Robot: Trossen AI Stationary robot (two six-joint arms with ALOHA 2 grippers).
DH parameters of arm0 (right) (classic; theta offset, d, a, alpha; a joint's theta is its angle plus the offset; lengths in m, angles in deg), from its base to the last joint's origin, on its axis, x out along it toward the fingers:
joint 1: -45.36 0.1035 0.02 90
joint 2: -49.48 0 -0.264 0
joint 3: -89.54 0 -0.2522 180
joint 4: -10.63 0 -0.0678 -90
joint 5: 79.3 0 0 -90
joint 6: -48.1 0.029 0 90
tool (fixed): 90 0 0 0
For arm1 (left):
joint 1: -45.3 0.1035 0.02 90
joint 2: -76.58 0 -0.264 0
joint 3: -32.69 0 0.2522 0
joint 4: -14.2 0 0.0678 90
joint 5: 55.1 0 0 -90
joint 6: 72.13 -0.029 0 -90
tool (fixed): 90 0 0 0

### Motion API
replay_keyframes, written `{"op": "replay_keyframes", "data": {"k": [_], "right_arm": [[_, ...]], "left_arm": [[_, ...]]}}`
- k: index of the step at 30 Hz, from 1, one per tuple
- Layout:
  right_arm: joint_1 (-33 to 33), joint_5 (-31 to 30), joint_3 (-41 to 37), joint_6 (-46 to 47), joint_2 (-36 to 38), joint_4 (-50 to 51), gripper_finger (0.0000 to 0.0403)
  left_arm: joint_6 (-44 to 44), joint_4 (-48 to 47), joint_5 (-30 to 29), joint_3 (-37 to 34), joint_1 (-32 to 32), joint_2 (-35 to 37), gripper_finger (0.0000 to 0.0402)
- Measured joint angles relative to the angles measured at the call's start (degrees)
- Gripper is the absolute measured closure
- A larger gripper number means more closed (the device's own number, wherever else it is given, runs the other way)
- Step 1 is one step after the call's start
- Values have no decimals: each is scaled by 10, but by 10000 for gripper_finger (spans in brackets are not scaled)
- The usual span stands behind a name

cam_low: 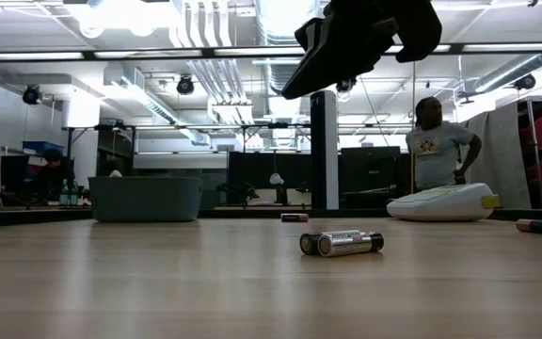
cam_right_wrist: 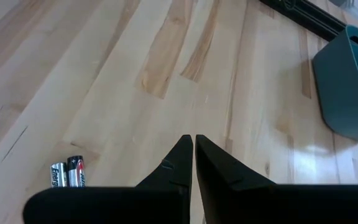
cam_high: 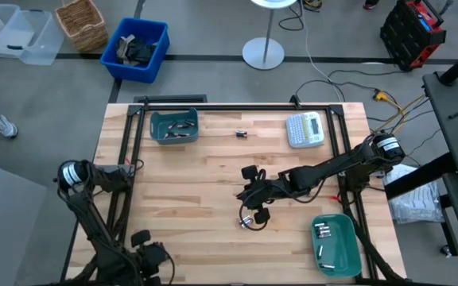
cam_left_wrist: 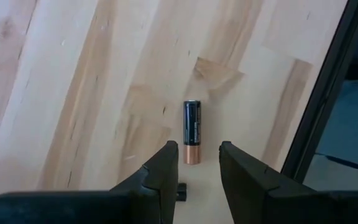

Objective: Sort batteries
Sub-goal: Put the black battery into the blue bin

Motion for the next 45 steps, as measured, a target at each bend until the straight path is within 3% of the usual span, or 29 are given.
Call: {"op": "replay_keyframes", "data": {"k": [8, 21, 45], "right_arm": [[0, 0, 0, 2, 0, 0, 390], [0, 0, 0, 15, 0, 1, 390], [0, 0, 0, 16, 0, 3, 390]], "left_arm": [[0, 78, 1, -41, 0, 0, 294], [-2, 100, 1, -77, 0, 0, 238], [-16, 174, 10, -133, 0, -12, 235]]}}
